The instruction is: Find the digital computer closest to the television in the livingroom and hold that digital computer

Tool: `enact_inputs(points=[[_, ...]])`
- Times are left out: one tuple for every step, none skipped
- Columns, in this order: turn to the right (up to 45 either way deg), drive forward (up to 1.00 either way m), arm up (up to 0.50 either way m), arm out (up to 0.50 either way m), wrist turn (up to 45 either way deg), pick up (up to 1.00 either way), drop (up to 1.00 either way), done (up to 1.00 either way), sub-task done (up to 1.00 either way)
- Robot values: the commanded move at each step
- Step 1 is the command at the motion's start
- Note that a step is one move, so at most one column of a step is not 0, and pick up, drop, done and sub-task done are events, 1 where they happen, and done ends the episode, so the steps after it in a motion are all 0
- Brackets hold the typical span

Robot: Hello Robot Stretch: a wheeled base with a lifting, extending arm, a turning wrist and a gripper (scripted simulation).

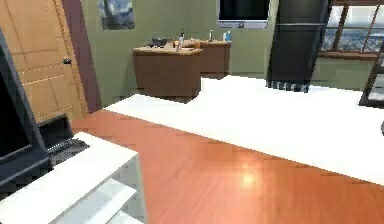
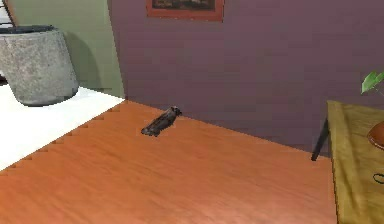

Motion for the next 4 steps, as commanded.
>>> enact_inputs(points=[[0.0,0.30,0.00,0.00,0.0,0.00,0.00,0.00,0.00],[-45.0,0.00,0.00,0.00,0.0,0.00,0.00,0.00,0.00],[-45.0,0.00,0.00,0.00,0.0,0.00,0.00,0.00,0.00],[-42.0,0.00,0.00,0.00,0.0,0.00,0.00,0.00,0.00]])
